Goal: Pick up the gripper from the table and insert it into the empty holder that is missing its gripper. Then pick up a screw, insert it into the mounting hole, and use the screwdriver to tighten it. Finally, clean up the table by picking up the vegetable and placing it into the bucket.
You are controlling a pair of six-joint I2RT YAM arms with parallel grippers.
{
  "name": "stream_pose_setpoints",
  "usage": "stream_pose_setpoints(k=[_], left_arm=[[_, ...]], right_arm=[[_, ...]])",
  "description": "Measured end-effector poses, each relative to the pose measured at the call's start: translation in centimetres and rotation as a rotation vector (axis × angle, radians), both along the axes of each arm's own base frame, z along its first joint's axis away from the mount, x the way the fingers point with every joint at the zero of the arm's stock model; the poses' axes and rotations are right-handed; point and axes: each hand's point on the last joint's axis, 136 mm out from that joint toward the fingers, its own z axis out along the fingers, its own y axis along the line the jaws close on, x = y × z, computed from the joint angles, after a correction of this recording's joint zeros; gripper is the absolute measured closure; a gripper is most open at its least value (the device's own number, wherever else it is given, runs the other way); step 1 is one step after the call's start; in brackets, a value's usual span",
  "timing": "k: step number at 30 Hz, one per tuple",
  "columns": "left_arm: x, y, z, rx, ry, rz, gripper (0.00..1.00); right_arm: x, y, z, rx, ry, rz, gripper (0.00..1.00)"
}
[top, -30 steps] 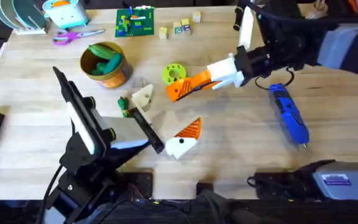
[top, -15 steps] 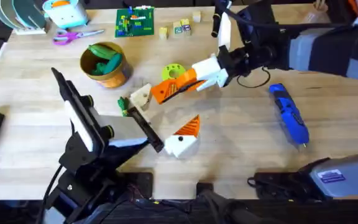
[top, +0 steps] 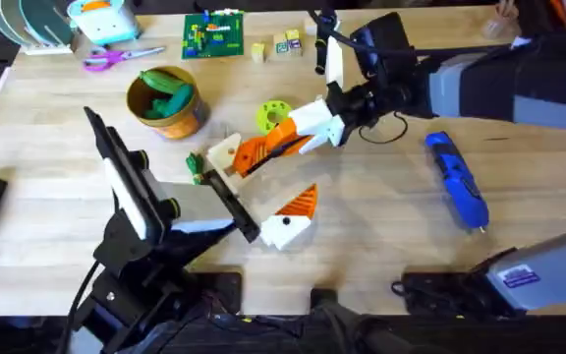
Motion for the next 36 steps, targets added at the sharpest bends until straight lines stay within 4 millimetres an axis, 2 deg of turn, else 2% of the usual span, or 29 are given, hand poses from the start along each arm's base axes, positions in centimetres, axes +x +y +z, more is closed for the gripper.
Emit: stream_pose_setpoints(k=[8, 16, 28, 32, 36], left_arm=[[-0.4, -0.3, 0.0, -0.002, 0.001, -0.031, 0.009], [0.1, 0.1, 0.0, -0.007, 0.011, 0.009, 0.009], [0.7, 0.6, -0.1, -0.021, 0.033, 0.050, 0.009], [0.8, 0.7, -0.1, -0.021, 0.033, 0.056, 0.009], [0.8, 0.7, -0.1, -0.020, 0.033, 0.060, 0.009]], right_arm=[[0.8, 0.9, -0.2, -0.039, 0.003, -0.033, 0.993], [0.7, 2.4, -0.3, -0.063, -0.028, -0.047, 0.994], [1.1, 3.3, -0.6, -0.093, -0.058, -0.073, 0.990], [1.0, 3.4, -0.7, -0.097, -0.063, -0.075, 0.863], [1.1, 3.4, -0.7, -0.100, -0.068, -0.078, 0.799]])
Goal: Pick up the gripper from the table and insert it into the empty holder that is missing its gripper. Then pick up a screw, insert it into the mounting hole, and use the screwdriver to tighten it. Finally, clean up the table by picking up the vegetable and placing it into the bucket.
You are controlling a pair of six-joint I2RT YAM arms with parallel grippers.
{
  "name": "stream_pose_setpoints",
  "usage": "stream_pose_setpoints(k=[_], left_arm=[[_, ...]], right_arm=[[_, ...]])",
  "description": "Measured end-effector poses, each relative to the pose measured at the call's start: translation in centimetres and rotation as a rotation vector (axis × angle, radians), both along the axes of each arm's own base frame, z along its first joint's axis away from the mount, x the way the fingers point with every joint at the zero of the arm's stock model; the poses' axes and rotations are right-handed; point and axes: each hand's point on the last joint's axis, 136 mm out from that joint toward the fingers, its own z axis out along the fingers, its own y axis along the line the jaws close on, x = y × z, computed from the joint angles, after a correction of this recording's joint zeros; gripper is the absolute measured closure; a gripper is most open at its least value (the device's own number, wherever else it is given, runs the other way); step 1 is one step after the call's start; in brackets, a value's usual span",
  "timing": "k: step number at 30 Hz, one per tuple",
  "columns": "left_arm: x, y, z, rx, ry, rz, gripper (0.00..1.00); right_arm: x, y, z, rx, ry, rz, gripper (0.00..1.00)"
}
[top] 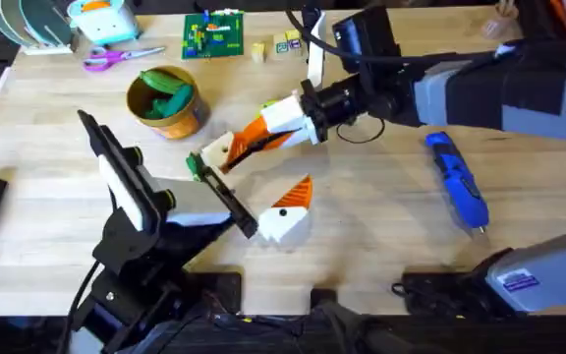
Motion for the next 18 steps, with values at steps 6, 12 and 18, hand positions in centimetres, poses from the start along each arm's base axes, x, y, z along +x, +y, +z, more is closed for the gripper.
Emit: stream_pose_setpoints(k=[6, 12, 18], left_arm=[[-0.01, -0.01, 0.01, 0.000, -0.001, -0.001, 0.009], [-0.31, -0.29, 0.07, -0.022, 0.021, -0.019, 0.009], [-0.53, -0.50, 0.07, -0.033, 0.035, -0.033, 0.009]], right_arm=[[0.07, -0.06, -0.03, 0.000, -0.003, -0.002, 0.672], [-0.24, -0.11, 0.12, 0.011, 0.001, 0.015, 0.506], [-0.45, -0.11, 0.27, 0.021, 0.000, 0.027, 0.458]])
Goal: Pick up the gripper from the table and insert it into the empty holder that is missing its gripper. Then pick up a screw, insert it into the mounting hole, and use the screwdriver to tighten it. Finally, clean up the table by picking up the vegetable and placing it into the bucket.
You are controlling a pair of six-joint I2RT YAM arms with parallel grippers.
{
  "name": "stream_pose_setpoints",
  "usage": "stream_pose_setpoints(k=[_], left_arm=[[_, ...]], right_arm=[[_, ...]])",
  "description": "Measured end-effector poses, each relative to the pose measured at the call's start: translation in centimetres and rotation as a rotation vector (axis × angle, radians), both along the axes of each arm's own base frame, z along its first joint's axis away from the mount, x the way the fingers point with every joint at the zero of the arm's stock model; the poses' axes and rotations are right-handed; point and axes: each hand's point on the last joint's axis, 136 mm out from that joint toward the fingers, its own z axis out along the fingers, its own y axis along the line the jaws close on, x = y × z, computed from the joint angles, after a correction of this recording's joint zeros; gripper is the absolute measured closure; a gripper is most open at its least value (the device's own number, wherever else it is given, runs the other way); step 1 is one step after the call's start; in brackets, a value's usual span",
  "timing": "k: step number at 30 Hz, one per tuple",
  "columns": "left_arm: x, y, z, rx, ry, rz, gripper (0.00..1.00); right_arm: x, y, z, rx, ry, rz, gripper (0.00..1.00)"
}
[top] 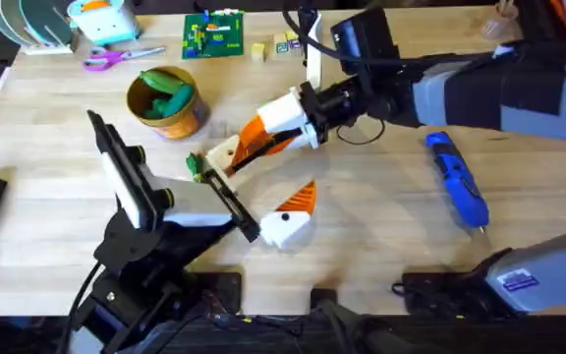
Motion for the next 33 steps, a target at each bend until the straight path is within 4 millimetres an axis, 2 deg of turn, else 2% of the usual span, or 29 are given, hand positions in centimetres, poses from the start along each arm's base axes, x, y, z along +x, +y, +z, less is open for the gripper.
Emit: stream_pose_setpoints(k=[4, 7, 11, 15, 19, 28, 33], left_arm=[[0.0, 0.0, 0.0, -0.003, 0.003, -0.001, 0.009], [0.0, 0.0, 0.0, -0.003, 0.003, -0.001, 0.009], [0.0, 0.0, 0.0, -0.003, 0.003, 0.000, 0.009], [0.0, 0.0, 0.0, -0.003, 0.003, -0.001, 0.009], [0.0, 0.0, 0.0, -0.003, 0.003, -0.001, 0.009], [0.0, 0.0, 0.0, -0.003, 0.003, -0.001, 0.009], [0.0, 0.0, 0.0, -0.003, 0.004, -0.001, 0.009]], right_arm=[[0.7, -0.5, 0.0, 0.003, -0.002, -0.020, 0.426], [2.1, -1.3, 0.4, 0.020, -0.033, -0.054, 0.377], [5.1, -2.7, 0.7, 0.031, -0.110, -0.144, 0.236], [8.2, -4.6, -0.1, -0.010, -0.195, -0.258, 0.221], [10.6, -6.1, -1.0, -0.059, -0.356, -0.330, 0.217], [12.6, -7.7, -4.7, -0.273, -0.627, -0.359, 0.160], [12.2, -7.3, -5.7, -0.325, -0.721, -0.305, 0.014]])
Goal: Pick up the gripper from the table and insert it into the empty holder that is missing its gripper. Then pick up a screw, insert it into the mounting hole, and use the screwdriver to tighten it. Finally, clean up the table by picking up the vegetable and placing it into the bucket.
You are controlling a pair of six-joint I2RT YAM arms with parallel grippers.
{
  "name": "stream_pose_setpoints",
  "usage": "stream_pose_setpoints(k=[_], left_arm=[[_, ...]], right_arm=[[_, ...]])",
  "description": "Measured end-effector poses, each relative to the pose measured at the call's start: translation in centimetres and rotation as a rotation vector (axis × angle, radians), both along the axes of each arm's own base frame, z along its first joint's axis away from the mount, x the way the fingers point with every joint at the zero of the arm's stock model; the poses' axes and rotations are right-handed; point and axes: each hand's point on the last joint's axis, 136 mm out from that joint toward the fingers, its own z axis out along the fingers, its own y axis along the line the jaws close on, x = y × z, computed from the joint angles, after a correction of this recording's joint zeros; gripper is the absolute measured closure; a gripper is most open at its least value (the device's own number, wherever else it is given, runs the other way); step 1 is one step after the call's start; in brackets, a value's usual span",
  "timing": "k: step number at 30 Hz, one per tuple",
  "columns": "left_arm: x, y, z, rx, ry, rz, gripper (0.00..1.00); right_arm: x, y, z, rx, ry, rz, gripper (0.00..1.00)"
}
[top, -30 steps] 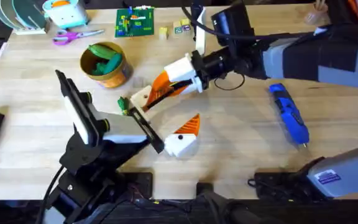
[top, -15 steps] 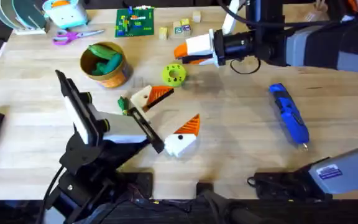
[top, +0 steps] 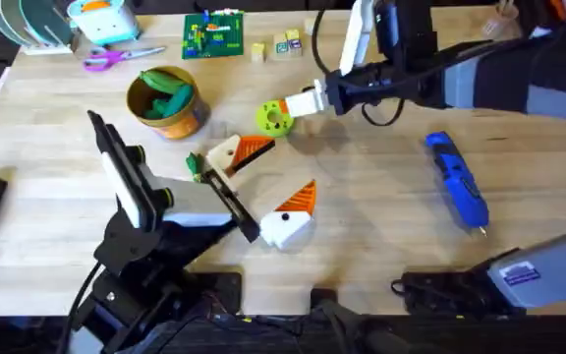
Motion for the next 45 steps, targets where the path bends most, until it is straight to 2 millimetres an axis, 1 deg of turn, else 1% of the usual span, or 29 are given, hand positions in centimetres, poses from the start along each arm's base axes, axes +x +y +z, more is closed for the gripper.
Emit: stream_pose_setpoints(k=[6, 12, 16, 20, 22, 26, 30, 33, 35, 36, 37, 39, 40, 45], left_arm=[[0.0, 0.0, 0.0, 0.000, 0.000, 0.000, 0.009], [0.0, 0.0, 0.0, 0.000, 0.000, -0.002, 0.009], [0.0, 0.0, 0.0, 0.000, 0.000, -0.002, 0.009], [0.0, 0.0, 0.0, 0.000, 0.000, -0.003, 0.009], [0.0, 0.0, 0.0, 0.000, 0.000, -0.002, 0.009], [0.0, 0.0, 0.0, 0.000, 0.000, -0.002, 0.009], [0.0, 0.0, 0.0, 0.000, 0.000, -0.002, 0.009], [0.0, 0.0, 0.0, 0.000, 0.000, -0.003, 0.009], [0.0, 0.0, 0.0, 0.000, 0.000, -0.002, 0.009], [0.0, 0.0, 0.0, 0.000, 0.000, -0.003, 0.009], [0.0, 0.0, 0.0, 0.000, 0.000, -0.003, 0.009], [0.0, 0.0, 0.0, 0.000, 0.000, -0.003, 0.009], [0.0, 0.0, 0.0, 0.000, 0.000, -0.003, 0.009], [0.0, 0.0, 0.0, 0.000, 0.000, -0.003, 0.009]], right_arm=[[-1.0, 0.9, -0.9, -0.065, -0.035, 0.040, 0.011], [-2.0, 2.9, -1.8, -0.166, -0.131, 0.087, 0.014], [-2.4, 3.9, -2.3, -0.241, -0.208, 0.107, 0.052], [-2.2, 3.9, -2.7, -0.295, -0.255, 0.105, 0.095], [-1.9, 3.8, -3.3, -0.314, -0.259, 0.102, 0.145], [-1.7, 3.5, -5.2, -0.349, -0.239, 0.097, 0.266], [-1.6, 3.6, -5.3, -0.355, -0.250, 0.095, 0.325], [-1.8, 4.0, -5.3, -0.356, -0.254, 0.103, 0.425], [-1.9, 4.1, -5.3, -0.355, -0.255, 0.107, 0.528], [-1.9, 4.1, -5.3, -0.355, -0.257, 0.108, 0.605], [-2.0, 4.2, -5.3, -0.357, -0.260, 0.109, 0.692], [-1.8, 4.1, -5.3, -0.365, -0.268, 0.102, 0.947], [-1.6, 4.0, -5.3, -0.370, -0.273, 0.095, 0.984], [-0.7, 3.2, -5.4, -0.410, -0.292, 0.054, 0.994]])
